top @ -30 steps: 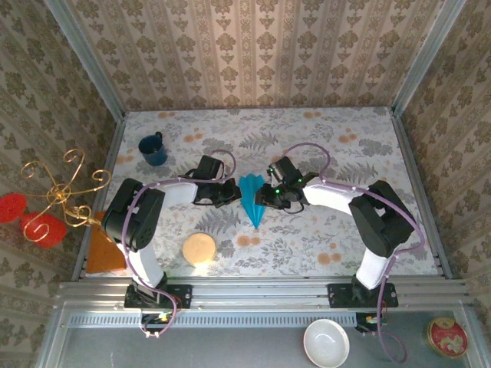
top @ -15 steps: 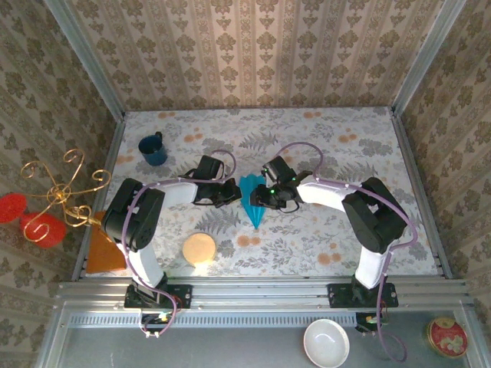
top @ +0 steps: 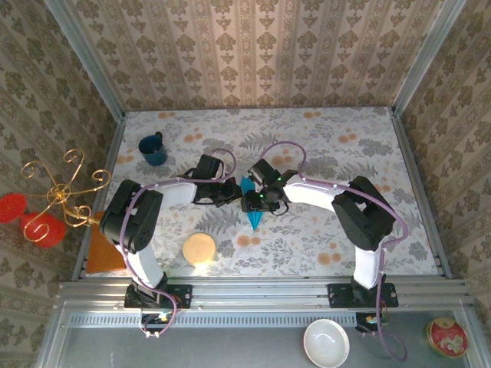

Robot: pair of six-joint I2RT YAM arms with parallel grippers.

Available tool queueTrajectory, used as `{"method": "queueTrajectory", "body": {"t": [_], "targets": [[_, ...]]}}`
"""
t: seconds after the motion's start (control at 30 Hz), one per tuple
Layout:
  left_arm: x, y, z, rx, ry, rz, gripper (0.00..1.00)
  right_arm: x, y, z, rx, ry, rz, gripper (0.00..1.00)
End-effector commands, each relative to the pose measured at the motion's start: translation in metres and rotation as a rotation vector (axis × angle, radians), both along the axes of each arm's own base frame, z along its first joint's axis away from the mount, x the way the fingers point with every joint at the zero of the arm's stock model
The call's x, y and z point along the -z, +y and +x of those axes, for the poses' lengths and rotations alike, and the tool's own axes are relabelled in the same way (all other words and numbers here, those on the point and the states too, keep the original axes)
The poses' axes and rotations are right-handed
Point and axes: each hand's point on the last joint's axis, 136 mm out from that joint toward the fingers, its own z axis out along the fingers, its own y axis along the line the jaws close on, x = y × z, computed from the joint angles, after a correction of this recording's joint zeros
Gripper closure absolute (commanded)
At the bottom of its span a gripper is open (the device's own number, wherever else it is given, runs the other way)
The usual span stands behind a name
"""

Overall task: Fold a paper plane with a square sheet of paper (pick it up from the middle)
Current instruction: Move the paper plane to the top-center of the table.

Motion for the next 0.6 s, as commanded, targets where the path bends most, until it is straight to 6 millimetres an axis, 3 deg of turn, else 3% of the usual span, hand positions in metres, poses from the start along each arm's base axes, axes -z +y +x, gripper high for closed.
{"method": "queueTrajectory", "body": {"t": [0.0, 0.33, 0.57], "targets": [[-0.020, -0.008, 0.001, 0.024, -0.033, -0.038, 0.95, 0.007, -0.009, 0.000, 0.002, 0.002, -0.072, 0.48], [-0.014, -0.006, 0.000, 0.020, -0.022, -0.023, 0.95, 0.002, -0.019, 0.005, 0.055, -0.022, -0.108, 0.63], [-0.018, -0.007, 0.001, 0.022, -0.027, -0.033, 0.91, 0.010, -0.015, 0.003, 0.063, 0.009, -0.101, 0.64]]}}
